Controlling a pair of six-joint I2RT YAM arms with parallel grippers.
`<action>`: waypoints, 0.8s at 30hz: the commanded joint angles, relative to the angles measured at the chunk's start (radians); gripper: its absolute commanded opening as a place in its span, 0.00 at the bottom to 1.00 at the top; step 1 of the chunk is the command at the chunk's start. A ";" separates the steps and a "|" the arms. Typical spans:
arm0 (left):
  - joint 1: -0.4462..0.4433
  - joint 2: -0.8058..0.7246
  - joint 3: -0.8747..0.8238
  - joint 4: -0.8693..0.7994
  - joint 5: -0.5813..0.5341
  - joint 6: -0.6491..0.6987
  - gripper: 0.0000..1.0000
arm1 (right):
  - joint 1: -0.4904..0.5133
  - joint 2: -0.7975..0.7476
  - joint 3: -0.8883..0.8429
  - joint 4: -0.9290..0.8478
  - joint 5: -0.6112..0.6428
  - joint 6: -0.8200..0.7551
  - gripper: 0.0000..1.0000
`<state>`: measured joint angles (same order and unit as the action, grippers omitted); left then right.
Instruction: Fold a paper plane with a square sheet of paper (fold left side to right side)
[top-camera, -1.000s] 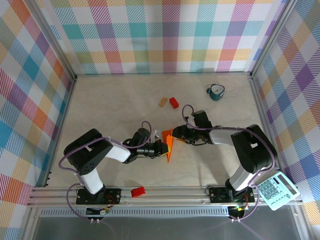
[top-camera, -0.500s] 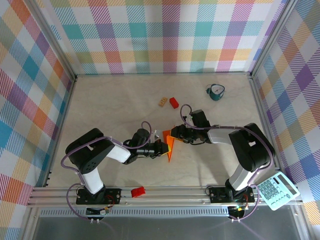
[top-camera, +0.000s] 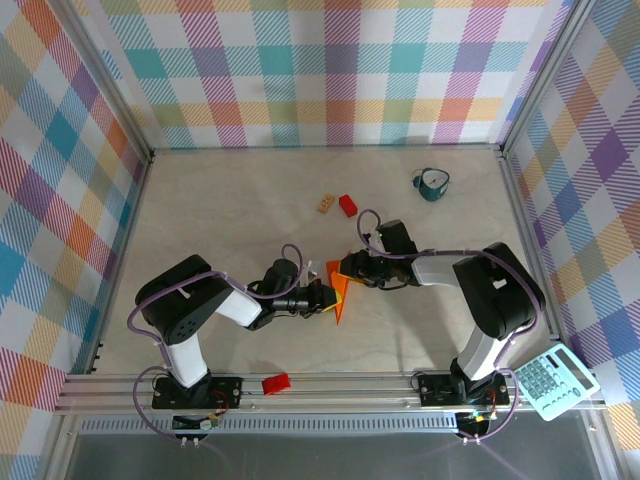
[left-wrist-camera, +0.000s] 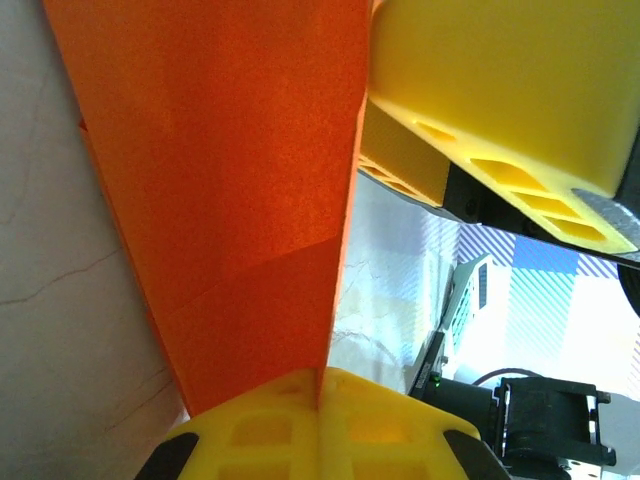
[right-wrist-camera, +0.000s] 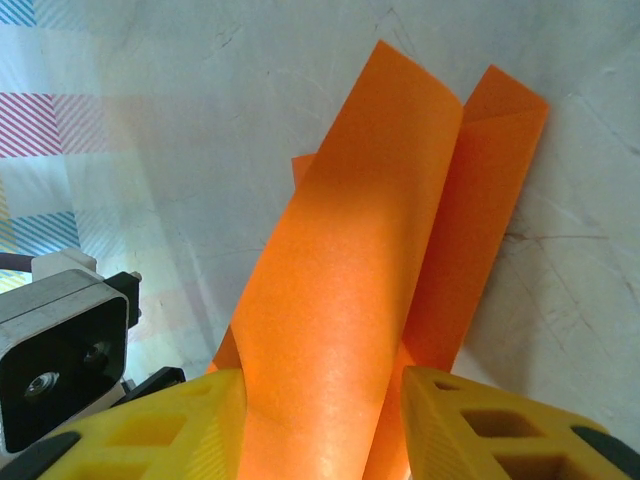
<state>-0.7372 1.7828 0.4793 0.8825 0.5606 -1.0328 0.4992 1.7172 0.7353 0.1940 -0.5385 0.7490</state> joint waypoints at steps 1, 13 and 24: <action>0.009 0.023 -0.011 0.059 0.009 -0.008 0.00 | 0.011 0.021 0.030 0.007 0.001 0.002 0.44; 0.009 0.049 -0.018 0.096 0.004 -0.027 0.05 | 0.035 0.056 0.055 -0.086 0.055 -0.015 0.42; 0.012 0.006 -0.021 0.032 -0.009 0.008 0.23 | 0.039 0.082 0.059 -0.162 0.103 -0.027 0.41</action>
<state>-0.7368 1.8221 0.4725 0.9348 0.5579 -1.0531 0.5320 1.7565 0.7933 0.1020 -0.4759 0.7444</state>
